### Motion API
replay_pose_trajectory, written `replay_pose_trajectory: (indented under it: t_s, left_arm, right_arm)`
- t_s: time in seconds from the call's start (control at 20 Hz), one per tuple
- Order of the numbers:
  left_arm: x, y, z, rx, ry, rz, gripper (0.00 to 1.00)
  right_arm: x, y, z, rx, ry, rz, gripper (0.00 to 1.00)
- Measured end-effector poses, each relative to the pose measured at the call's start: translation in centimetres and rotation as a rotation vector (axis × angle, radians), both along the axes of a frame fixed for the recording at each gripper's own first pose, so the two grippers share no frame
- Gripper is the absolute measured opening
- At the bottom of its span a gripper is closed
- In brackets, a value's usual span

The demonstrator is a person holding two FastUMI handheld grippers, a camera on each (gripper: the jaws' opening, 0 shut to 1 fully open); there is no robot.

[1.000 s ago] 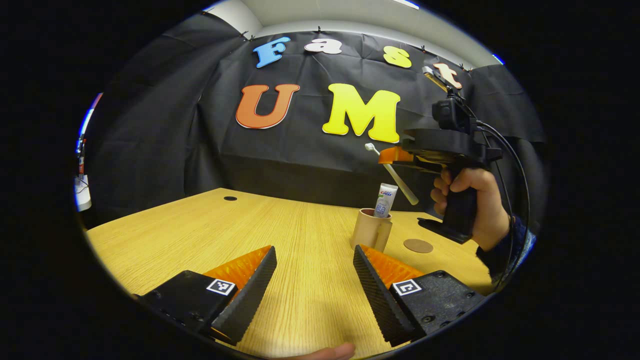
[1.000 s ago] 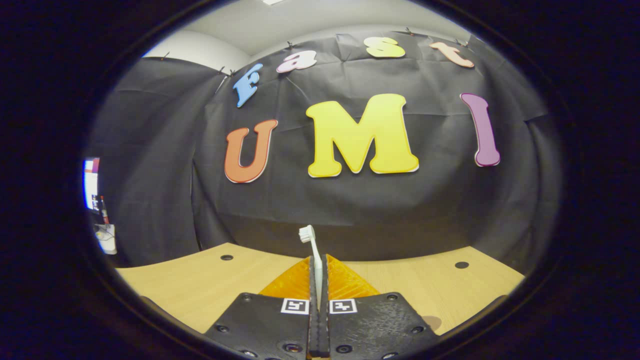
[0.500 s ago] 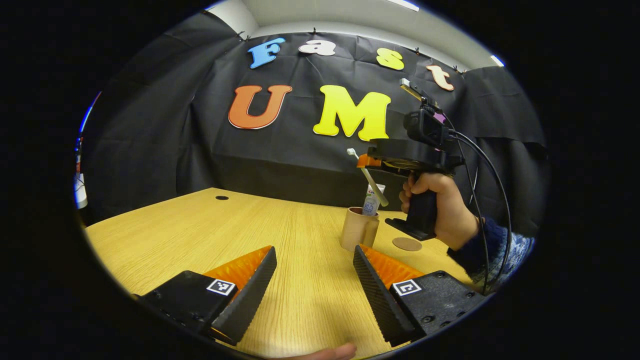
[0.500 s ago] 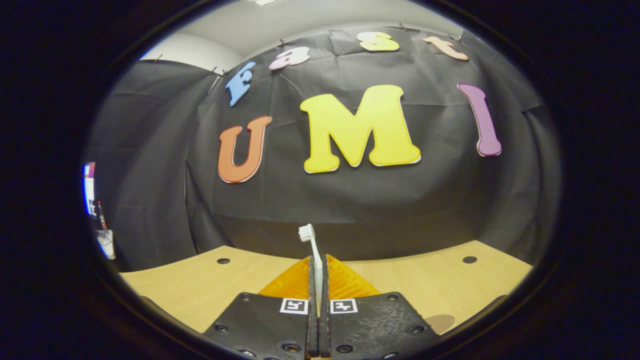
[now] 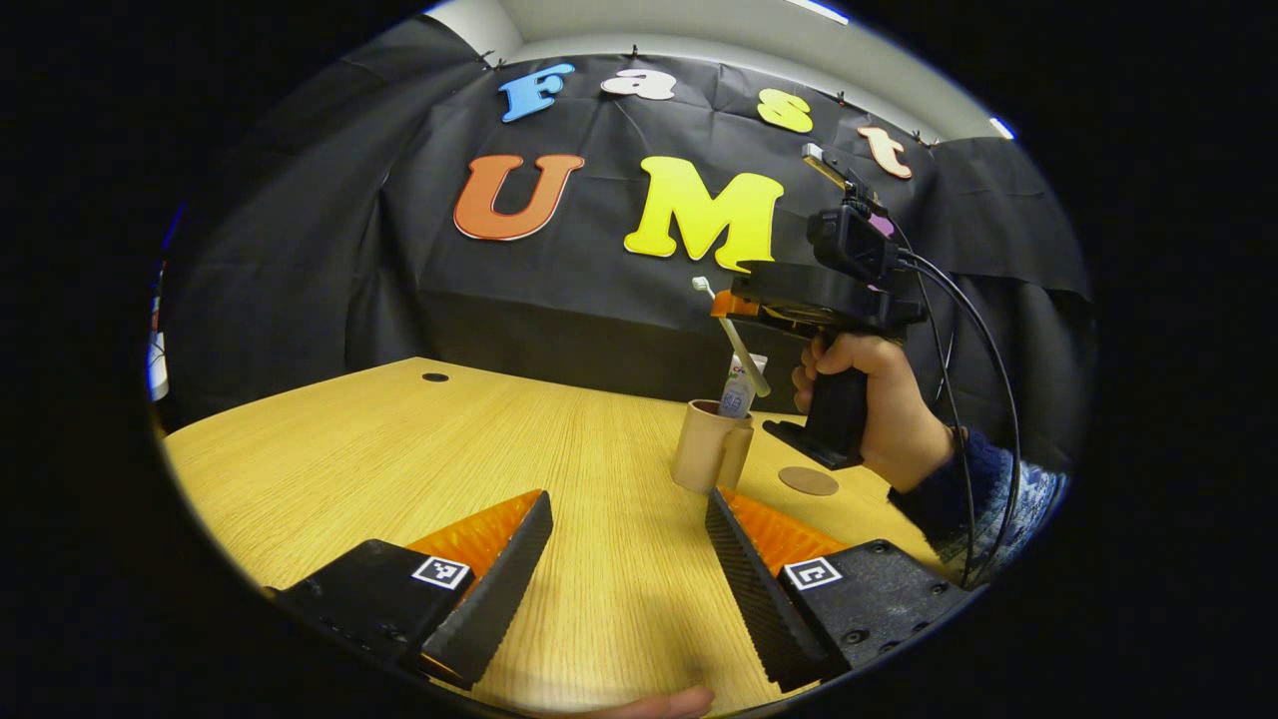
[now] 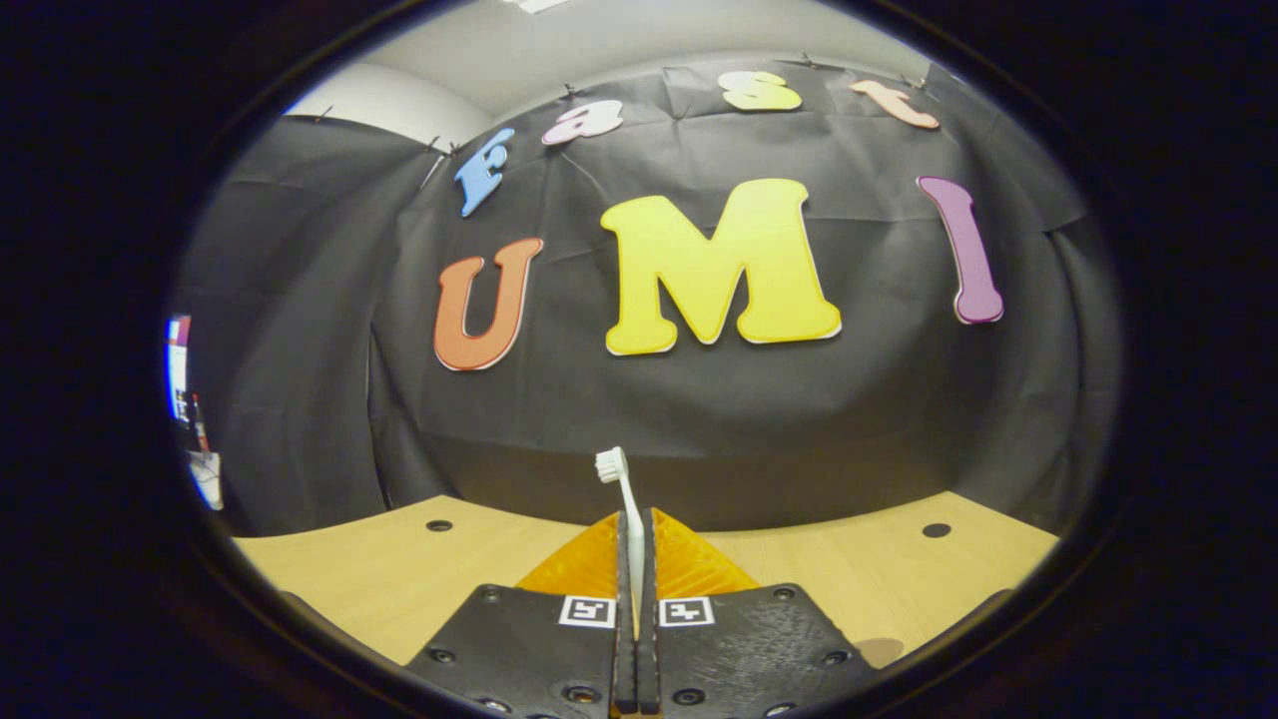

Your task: Put the toothbrush and toothpaste on the desktop into the cup, then pick up the cup and place it on the coaster on the desktop.

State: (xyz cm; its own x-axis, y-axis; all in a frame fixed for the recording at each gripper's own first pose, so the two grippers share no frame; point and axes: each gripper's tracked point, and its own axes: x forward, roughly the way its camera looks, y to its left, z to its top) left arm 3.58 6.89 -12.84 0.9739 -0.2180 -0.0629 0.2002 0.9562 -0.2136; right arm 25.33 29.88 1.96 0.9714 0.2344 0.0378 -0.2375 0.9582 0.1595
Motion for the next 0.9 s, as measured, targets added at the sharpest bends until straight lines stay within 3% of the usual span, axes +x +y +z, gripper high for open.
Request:
replay_pose_trajectory:
  t_s: [0.65, 0.75, 0.9]
  left_arm:
    - [-0.3, -0.4, 0.1, -0.001, 0.0, -0.013, 0.98]
    - [-0.2, -0.5, 0.0, 0.003, 0.004, -0.011, 0.98]
    - [-0.1, -0.6, -0.1, 0.012, 0.013, -0.004, 0.98]
  right_arm:
    - [0.0, -0.7, -0.6, 0.048, 0.035, 0.015, 0.05]
    - [-0.2, -1.0, -0.7, 0.053, 0.032, 0.014, 0.11]
    - [-1.5, -1.6, 0.3, 0.056, 0.018, 0.03, 0.29]
